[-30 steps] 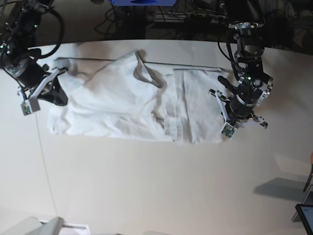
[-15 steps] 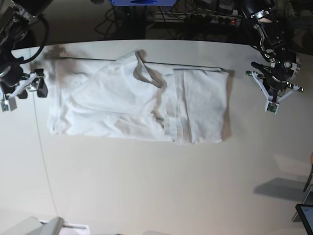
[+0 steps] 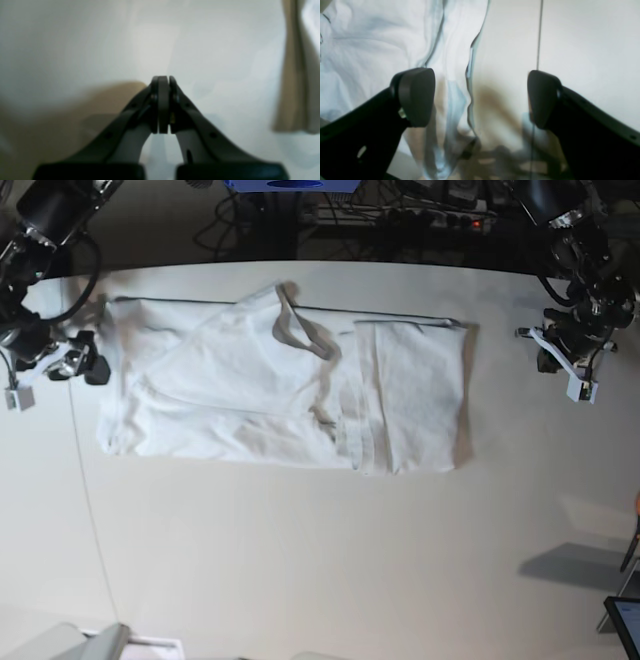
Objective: Fold the T-shirt properly
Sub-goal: 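Grasp the shirt's two short ends with both grippers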
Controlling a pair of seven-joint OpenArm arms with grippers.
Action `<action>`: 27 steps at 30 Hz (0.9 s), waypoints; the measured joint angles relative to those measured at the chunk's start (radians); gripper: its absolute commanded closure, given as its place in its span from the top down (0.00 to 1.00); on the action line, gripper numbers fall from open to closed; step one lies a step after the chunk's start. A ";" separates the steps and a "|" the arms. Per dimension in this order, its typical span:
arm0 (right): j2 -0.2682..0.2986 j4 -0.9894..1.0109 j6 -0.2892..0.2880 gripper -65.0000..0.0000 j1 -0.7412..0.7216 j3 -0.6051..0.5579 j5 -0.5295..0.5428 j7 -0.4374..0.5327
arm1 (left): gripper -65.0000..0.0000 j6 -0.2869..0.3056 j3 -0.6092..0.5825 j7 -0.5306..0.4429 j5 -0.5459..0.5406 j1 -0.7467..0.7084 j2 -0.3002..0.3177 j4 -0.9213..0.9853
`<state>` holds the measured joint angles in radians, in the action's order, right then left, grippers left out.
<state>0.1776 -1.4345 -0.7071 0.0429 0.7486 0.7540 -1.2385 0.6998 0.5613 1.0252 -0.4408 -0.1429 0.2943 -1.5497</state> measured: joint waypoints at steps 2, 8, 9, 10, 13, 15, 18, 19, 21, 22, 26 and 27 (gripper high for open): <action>0.003 0.022 0.000 0.85 -0.020 0.000 0.000 -0.008 | 0.00 -0.001 -0.011 0.030 -0.059 0.019 0.003 0.046; 0.004 0.026 0.001 0.85 -0.015 -0.043 0.075 -0.024 | 0.00 -0.006 -0.156 0.028 -0.262 0.080 0.040 0.161; 0.004 0.028 0.000 0.85 -0.016 -0.055 0.086 -0.027 | 0.00 -0.006 -0.177 0.023 -0.299 0.086 0.040 0.179; 0.003 0.029 0.000 0.85 -0.015 -0.063 0.090 -0.027 | 0.00 -0.005 -0.190 0.021 -0.311 0.094 0.036 0.193; 0.003 0.029 0.000 0.85 -0.001 -0.080 0.106 -0.010 | 0.00 -0.002 -0.224 0.016 -0.342 0.127 0.040 0.236; 0.004 0.029 0.000 0.85 0.004 -0.088 0.109 -0.007 | 0.00 -0.002 -0.228 0.012 -0.344 0.135 0.041 0.253; 0.004 0.048 -0.001 0.85 0.004 -0.088 0.122 0.000 | 0.00 0.002 -0.224 -0.002 -0.355 0.133 0.041 0.262; 0.005 0.061 -0.003 0.85 0.004 -0.088 0.135 0.005 | 0.00 0.002 -0.223 -0.002 -0.354 0.132 0.041 0.262; 0.007 0.079 -0.005 0.85 0.003 -0.088 0.149 0.012 | 0.00 0.002 -0.223 -0.002 -0.354 0.133 0.041 0.262; 0.007 0.085 -0.005 0.85 0.002 -0.088 0.151 0.011 | 0.00 0.002 -0.223 -0.001 -0.354 0.134 0.041 0.262; 0.014 0.090 -0.008 0.85 0.002 -0.140 0.158 0.031 | 0.00 0.002 -0.228 0.003 -0.352 0.138 0.039 0.261; 0.014 0.090 -0.008 0.85 0.000 -0.158 0.160 0.033 | 0.00 0.002 -0.228 0.003 -0.348 0.141 0.037 0.261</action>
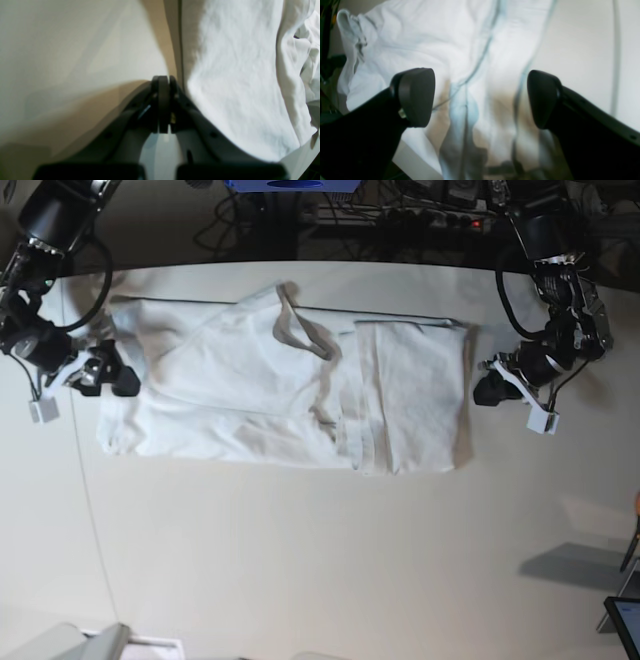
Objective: Fold the T-shirt properly
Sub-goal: 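Grasp the shirt's two short ends with both grippers, then fold both ends inward toward each other with both grippers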
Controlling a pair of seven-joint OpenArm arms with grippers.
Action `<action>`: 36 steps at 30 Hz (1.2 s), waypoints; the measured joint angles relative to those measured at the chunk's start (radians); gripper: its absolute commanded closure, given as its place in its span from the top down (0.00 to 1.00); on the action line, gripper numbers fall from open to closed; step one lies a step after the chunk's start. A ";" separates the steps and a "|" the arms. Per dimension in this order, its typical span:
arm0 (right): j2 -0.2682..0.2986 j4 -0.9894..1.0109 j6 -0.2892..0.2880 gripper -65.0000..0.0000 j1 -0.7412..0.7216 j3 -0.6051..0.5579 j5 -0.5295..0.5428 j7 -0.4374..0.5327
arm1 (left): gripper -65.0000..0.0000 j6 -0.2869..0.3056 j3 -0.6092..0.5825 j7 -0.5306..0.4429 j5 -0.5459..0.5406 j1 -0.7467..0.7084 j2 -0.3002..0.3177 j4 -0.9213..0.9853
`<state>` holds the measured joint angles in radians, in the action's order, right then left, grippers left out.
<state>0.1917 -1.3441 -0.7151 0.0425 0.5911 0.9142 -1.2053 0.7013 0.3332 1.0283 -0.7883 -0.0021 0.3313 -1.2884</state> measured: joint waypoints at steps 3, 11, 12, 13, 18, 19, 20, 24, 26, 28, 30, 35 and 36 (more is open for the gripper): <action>-0.008 0.000 -0.001 0.85 -0.003 -0.033 0.001 0.009 | 0.00 0.000 -0.003 0.011 0.006 0.017 -0.006 0.001; -0.011 0.000 -0.003 0.67 0.023 -0.055 0.017 0.022 | 0.00 0.000 -0.004 0.011 0.005 0.018 -0.007 0.002; -0.010 0.000 -0.004 0.65 0.027 -0.055 0.023 0.022 | 0.00 0.000 -0.004 0.011 0.005 0.018 -0.007 0.002; -0.010 0.000 -0.003 0.65 0.030 -0.064 0.024 0.023 | 0.00 0.000 -0.004 0.011 0.006 0.019 -0.008 0.002; -0.008 -0.001 -0.003 0.65 0.034 -0.131 0.038 0.026 | 0.00 0.000 -0.002 0.007 0.005 0.020 -0.034 0.001; -0.018 -0.002 -0.003 0.65 0.032 -0.134 0.038 0.027 | 0.00 0.000 -0.001 0.007 0.005 0.026 -0.041 0.001; -0.031 -0.002 -0.004 0.65 0.032 -0.136 0.038 0.029 | 0.00 0.000 -0.002 0.009 0.008 0.031 -0.043 0.002; -0.048 -0.001 -0.011 0.63 0.033 -0.147 0.047 0.031 | 0.00 -0.001 -0.032 0.007 0.017 0.040 -0.042 0.001; -0.048 -0.001 -0.011 0.54 0.033 -0.147 0.045 0.030 | 0.00 -0.001 -0.058 0.006 0.016 0.047 -0.039 0.001; -0.048 0.000 -0.008 0.39 0.035 -0.147 0.028 0.028 | 0.00 -0.001 -0.084 0.007 0.020 0.055 -0.040 0.001; -0.048 0.002 -0.001 0.18 0.037 -0.147 0.018 0.012 | 0.00 -0.001 -0.100 0.006 0.016 0.059 -0.045 0.001; -0.046 0.007 0.005 0.02 0.040 -0.146 0.016 -0.002 | 0.00 -0.001 -0.100 0.007 0.013 0.060 -0.052 0.002; -0.047 0.007 0.005 0.01 0.038 -0.146 0.015 -0.006 | 0.00 -0.001 -0.098 0.006 0.013 0.060 -0.055 0.002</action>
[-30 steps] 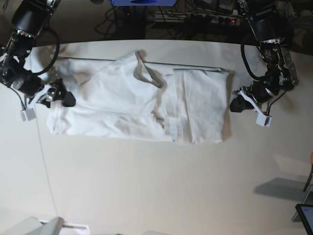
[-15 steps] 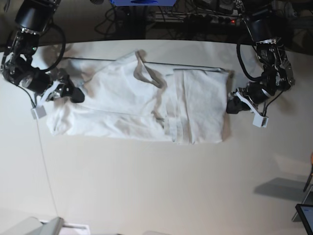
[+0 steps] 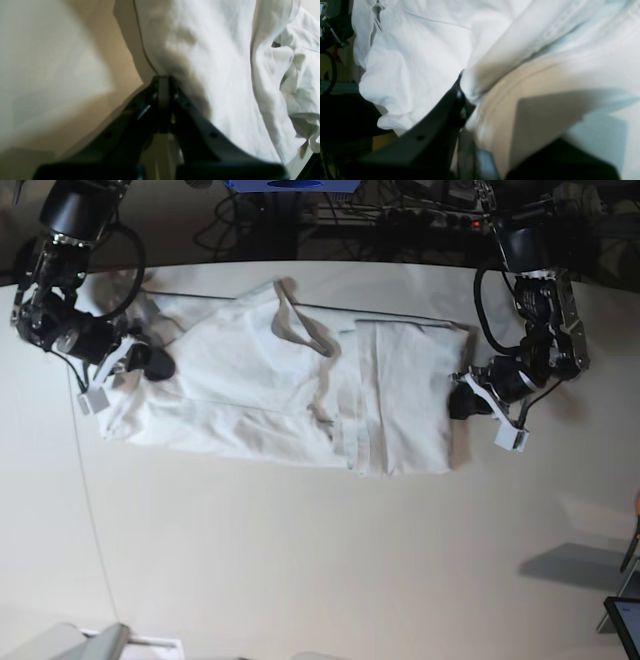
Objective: Fold the T-shirt properly
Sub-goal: 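Fold both ends inward toward each other with both grippers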
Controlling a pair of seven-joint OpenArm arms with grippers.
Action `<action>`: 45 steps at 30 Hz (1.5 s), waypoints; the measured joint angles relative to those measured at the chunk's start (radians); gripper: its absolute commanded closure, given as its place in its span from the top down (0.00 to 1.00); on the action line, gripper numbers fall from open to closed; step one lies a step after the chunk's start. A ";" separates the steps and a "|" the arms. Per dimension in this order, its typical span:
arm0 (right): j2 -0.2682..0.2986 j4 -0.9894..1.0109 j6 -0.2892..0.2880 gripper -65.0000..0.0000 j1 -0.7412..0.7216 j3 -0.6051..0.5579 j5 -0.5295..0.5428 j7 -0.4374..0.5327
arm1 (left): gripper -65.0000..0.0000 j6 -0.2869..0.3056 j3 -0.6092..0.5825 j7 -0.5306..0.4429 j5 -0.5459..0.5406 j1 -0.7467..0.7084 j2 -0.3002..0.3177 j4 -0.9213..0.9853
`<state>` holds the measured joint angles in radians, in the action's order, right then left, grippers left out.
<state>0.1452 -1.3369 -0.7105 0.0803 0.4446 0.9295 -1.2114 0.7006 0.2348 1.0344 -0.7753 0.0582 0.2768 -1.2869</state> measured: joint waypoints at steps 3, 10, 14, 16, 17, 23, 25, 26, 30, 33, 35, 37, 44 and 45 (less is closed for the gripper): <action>0.004 -0.010 0.000 0.00 -0.008 0.000 -0.016 -0.015 | 0.00 -0.001 -0.027 -0.009 -0.002 0.002 -0.005 0.000; 0.027 -0.124 0.013 0.00 -0.014 -0.002 -0.145 -0.041 | 0.00 -0.003 -0.107 -0.022 -0.019 0.005 -0.073 -0.003; 0.027 -0.213 0.089 0.00 -0.002 0.000 -0.185 -0.077 | 0.00 0.000 -0.107 -0.021 -0.019 0.005 -0.110 -0.003; 0.025 -0.259 0.125 0.00 -0.002 0.000 -0.187 -0.082 | 0.00 0.000 -0.106 -0.021 -0.019 0.005 -0.121 -0.003; 0.024 -0.284 0.137 0.00 -0.002 0.000 -0.186 -0.082 | 0.00 0.000 -0.106 -0.021 -0.019 0.006 -0.125 -0.003; 0.027 -0.422 0.279 0.00 -0.022 -0.008 -0.187 -0.084 | 0.00 0.000 -0.201 -0.007 -0.003 0.040 -0.143 0.000; 0.028 -0.464 0.326 0.00 -0.027 -0.012 -0.181 -0.082 | 0.00 0.000 -0.244 -0.007 -0.004 0.045 -0.152 0.000; 0.028 -0.480 0.348 0.00 -0.027 -0.014 -0.178 -0.081 | 0.00 0.000 -0.256 -0.001 -0.003 0.050 -0.162 0.000; 0.033 -0.511 0.429 0.00 -0.022 -0.096 -0.188 -0.075 | 0.00 -0.008 -0.271 0.020 0.023 0.066 -0.218 0.001; 0.029 -0.515 0.505 0.00 -0.022 -0.149 -0.179 -0.074 | 0.00 -0.008 -0.274 0.024 0.027 0.069 -0.251 0.007; 0.028 -0.520 0.552 0.00 -0.028 -0.183 -0.180 -0.073 | 0.00 -0.008 -0.286 0.032 0.036 0.084 -0.256 0.011; 0.029 -0.543 0.600 0.00 -0.036 -0.221 -0.182 -0.053 | 0.00 -0.015 -0.336 0.033 0.047 0.101 -0.255 0.014; 0.031 -0.572 0.785 0.00 -0.060 -0.309 -0.178 -0.035 | 0.00 -0.014 -0.388 0.042 0.042 0.108 -0.270 0.017; 0.032 -0.572 0.804 0.00 -0.058 -0.325 -0.182 -0.008 | 0.00 -0.014 -0.388 0.042 0.042 0.108 -0.267 0.017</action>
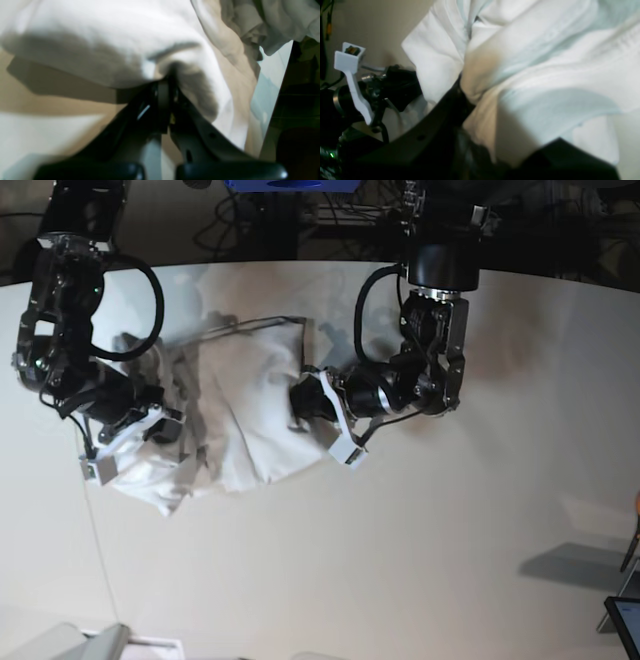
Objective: Fold the T-shirt properly
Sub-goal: 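Fold both ends inward toward each other with both grippers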
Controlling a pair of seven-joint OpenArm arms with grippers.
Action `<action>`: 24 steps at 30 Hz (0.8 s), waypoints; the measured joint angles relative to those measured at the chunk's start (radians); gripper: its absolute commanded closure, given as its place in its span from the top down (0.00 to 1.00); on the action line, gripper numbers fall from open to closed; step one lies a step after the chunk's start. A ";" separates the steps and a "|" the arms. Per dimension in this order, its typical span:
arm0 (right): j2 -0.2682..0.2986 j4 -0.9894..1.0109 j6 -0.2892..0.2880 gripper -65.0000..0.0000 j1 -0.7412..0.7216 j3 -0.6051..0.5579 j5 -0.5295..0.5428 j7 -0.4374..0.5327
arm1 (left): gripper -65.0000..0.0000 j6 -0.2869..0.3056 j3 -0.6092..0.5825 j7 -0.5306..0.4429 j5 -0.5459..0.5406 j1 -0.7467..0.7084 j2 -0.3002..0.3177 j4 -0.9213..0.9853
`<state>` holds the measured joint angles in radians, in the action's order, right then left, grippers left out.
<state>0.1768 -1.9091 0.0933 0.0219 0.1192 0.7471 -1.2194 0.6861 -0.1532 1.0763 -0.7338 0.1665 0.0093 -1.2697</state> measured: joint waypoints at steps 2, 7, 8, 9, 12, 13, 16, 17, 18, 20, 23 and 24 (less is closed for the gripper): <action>0.020 0.000 0.047 0.00 0.002 -0.055 -0.018 0.057 | 0.00 0.000 0.002 -0.001 -0.002 0.001 0.002 0.009; 0.071 -0.001 0.146 0.00 0.001 -0.235 -0.106 0.138 | 0.00 0.003 0.004 -0.009 -0.011 0.014 -0.001 0.039; 0.072 -0.001 0.156 0.00 0.002 -0.264 -0.127 0.150 | 0.00 0.003 0.002 -0.012 -0.011 0.014 -0.001 0.040; 0.068 -0.001 0.165 0.00 0.002 -0.279 -0.135 0.153 | 0.00 0.003 0.000 -0.012 -0.011 0.013 -0.001 0.040; 0.066 -0.001 0.183 0.00 0.000 -0.317 -0.145 0.169 | 0.00 0.003 -0.002 -0.010 -0.011 0.017 0.000 0.040; 0.066 -0.001 0.202 0.00 0.000 -0.327 -0.149 0.177 | 0.00 0.003 -0.004 -0.007 -0.010 0.022 0.000 0.040; 0.069 -0.001 0.241 0.00 -0.003 -0.357 -0.157 0.181 | 0.00 0.003 -0.005 -0.006 -0.003 0.027 -0.001 0.040; 0.069 -0.001 0.264 0.00 -0.003 -0.367 -0.155 0.183 | 0.00 0.003 -0.005 -0.007 -0.003 0.027 0.000 0.040; 0.070 -0.001 0.284 0.00 -0.003 -0.381 -0.156 0.183 | 0.00 0.003 -0.005 -0.007 -0.003 0.027 0.000 0.041; 0.075 -0.001 0.321 0.00 -0.011 -0.419 -0.156 0.187 | 0.00 0.003 -0.005 -0.001 -0.003 0.032 0.000 0.042; 0.080 -0.001 0.369 0.00 -0.035 -0.489 -0.171 0.228 | 0.00 0.003 -0.005 0.000 -0.001 0.034 -0.001 0.042; 0.079 -0.003 0.382 0.00 -0.039 -0.512 -0.204 0.232 | 0.00 0.003 -0.005 0.000 0.000 0.033 -0.001 0.042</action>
<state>0.2562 -1.9121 0.4755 -0.0166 -0.3927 0.5430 -0.9878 0.6888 -0.1581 1.0763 -0.7341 0.1993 0.0086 -1.2282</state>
